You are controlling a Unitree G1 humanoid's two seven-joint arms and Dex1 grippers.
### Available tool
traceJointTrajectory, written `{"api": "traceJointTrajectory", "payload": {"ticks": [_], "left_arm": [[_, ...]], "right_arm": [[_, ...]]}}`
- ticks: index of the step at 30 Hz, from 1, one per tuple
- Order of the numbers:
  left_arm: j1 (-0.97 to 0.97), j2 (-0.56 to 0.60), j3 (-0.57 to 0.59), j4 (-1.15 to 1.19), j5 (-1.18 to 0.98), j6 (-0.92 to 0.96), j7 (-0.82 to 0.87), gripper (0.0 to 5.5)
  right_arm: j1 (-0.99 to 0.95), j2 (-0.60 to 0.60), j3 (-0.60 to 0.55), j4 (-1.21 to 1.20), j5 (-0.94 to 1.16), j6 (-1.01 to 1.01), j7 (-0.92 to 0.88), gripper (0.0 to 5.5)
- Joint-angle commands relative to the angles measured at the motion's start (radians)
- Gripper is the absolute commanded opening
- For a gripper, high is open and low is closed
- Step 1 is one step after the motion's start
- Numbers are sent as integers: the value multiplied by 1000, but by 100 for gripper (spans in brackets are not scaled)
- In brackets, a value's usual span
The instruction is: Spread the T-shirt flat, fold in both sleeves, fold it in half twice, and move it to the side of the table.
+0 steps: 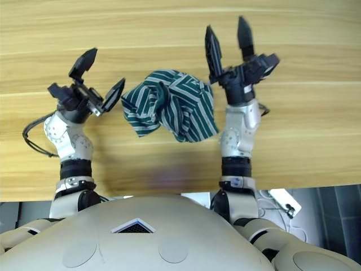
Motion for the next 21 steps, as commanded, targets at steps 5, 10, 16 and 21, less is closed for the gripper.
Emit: {"api": "traceJointTrajectory", "payload": {"ticks": [5,10,16,21], "left_arm": [[-36,67,-111,39,320,-290,306,448],[31,225,-199,-24,484,-328,363,448],[90,435,-253,-129,513,-288,383,448],[90,501,-320,-139,564,-262,421,448]], "right_arm": [[51,-28,94,-62,-348,-185,-95,473],[104,-273,32,-81,-645,-326,-118,473],[218,-533,-52,-223,-723,-348,-82,473],[286,-594,83,-229,-823,-364,-44,473]]}}
